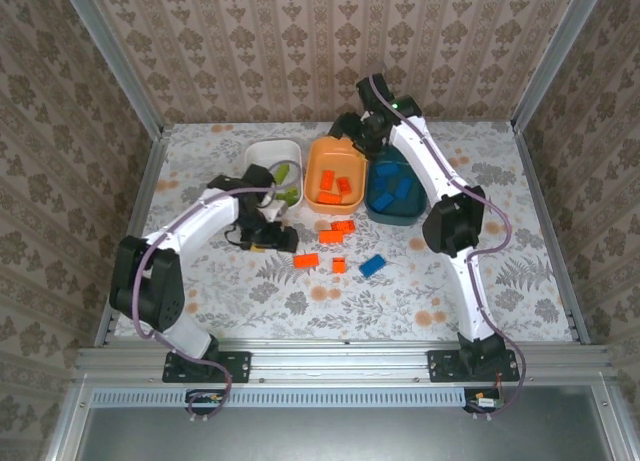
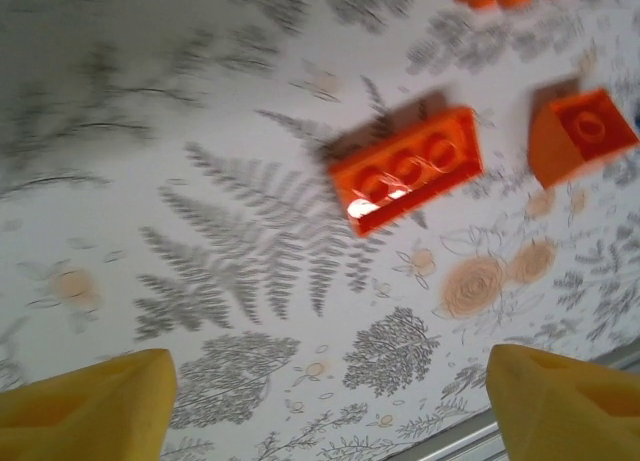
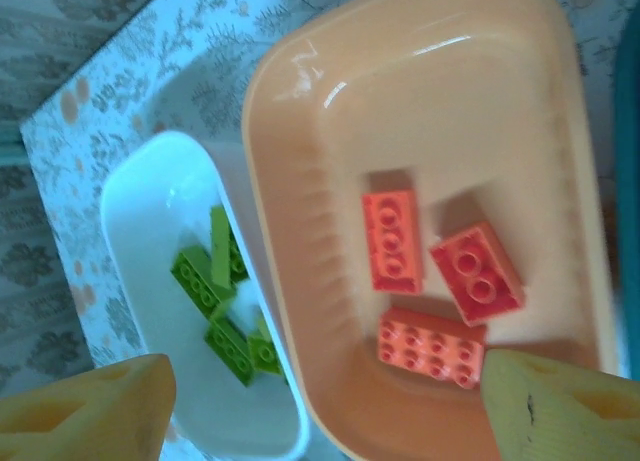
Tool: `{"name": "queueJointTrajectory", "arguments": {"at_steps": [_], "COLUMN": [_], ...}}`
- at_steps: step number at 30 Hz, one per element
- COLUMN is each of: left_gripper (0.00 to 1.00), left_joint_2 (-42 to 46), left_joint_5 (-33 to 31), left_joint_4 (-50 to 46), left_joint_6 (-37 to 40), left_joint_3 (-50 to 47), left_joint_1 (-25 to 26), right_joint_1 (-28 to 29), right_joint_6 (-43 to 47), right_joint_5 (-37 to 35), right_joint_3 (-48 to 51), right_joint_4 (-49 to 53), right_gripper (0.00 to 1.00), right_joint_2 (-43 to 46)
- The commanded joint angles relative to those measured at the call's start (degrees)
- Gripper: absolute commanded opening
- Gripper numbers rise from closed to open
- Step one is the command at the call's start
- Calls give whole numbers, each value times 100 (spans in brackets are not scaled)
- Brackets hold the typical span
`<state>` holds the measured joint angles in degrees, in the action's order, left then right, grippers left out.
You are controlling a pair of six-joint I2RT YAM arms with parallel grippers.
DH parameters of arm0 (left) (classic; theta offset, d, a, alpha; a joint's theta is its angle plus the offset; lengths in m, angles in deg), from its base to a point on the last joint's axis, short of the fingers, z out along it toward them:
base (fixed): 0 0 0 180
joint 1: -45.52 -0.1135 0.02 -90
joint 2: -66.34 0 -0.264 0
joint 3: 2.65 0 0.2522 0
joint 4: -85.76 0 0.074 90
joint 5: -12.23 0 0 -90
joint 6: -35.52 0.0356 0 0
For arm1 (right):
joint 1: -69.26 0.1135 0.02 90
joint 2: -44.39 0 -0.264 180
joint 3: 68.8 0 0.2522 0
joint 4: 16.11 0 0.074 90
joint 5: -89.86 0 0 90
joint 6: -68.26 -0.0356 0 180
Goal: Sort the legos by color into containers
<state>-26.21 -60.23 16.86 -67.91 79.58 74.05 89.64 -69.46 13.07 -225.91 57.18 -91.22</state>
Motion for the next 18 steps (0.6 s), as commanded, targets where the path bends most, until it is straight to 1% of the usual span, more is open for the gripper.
{"name": "queueJointTrajectory", "arguments": {"at_steps": [1, 3, 5, 8, 11, 16, 18], "left_gripper": [89, 93, 99, 100, 100, 100, 100], "left_joint_2": [-423, -628, -892, -1237, -1415, -1869, -1994], "left_joint_5": [-348, -448, -614, -717, -720, -861, -846], "left_joint_4": [-60, -16, -76, -230, -101, -245, -231], "left_joint_6": [-335, -553, -839, -1442, -1893, -2446, -2611], "left_joint_3": [136, 243, 408, 667, 835, 1205, 1269], "left_joint_1": [550, 833, 1044, 1197, 1309, 1476, 1546], "right_joint_1": [39, 34, 23, -22, -34, -43, -98], "right_joint_6": [1019, 1349, 1620, 1853, 1956, 2139, 2052], "right_joint_5": [134, 165, 169, 364, 676, 1106, 1236], "right_joint_3": [781, 1552, 2345, 3237, 3899, 4558, 4828], "right_joint_4": [590, 421, 192, -73, -332, -540, -621], "right_gripper": [84, 84, 85, 85, 86, 86, 86], "right_joint_2": [743, 1216, 1723, 2243, 2596, 2903, 3006]}}
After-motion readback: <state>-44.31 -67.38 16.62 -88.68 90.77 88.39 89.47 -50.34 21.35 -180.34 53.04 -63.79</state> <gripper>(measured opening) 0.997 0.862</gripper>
